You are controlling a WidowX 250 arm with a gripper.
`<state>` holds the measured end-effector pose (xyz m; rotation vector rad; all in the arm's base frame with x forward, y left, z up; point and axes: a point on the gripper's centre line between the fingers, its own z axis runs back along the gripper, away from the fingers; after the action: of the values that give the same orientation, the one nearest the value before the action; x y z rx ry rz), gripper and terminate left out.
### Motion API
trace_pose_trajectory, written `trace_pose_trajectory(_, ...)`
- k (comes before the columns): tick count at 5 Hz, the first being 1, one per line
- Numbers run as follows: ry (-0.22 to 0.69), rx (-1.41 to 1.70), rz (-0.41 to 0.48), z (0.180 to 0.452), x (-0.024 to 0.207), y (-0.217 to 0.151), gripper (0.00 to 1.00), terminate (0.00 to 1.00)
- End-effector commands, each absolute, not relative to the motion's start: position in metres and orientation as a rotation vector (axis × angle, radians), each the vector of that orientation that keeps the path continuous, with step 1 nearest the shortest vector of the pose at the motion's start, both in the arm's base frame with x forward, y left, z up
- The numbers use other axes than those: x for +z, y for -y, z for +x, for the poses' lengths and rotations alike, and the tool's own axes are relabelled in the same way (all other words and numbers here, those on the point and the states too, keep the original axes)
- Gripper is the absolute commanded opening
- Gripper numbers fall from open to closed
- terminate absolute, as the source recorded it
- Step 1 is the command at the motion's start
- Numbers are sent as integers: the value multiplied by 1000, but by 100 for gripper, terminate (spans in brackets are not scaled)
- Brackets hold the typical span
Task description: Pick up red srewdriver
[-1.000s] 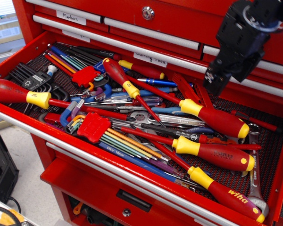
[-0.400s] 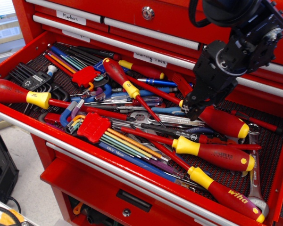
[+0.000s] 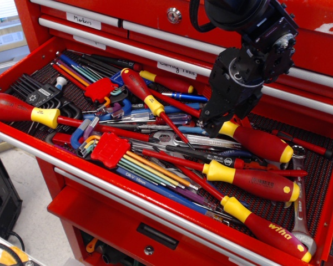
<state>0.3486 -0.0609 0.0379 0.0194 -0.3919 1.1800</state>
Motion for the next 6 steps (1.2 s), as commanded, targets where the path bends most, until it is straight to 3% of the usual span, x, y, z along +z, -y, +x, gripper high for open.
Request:
trace_pose_trajectory(1, 413, 1139, -40, 372, 38, 44, 100, 0)
trace_pose_trajectory(3, 406, 1125, -89, 379, 18, 43, 100, 0)
trace_pose_trajectory(4, 375, 1112, -115, 381, 15, 42, 0, 0)
trace_pose_trajectory(6, 346, 1114, -60, 372, 35, 47, 0, 0)
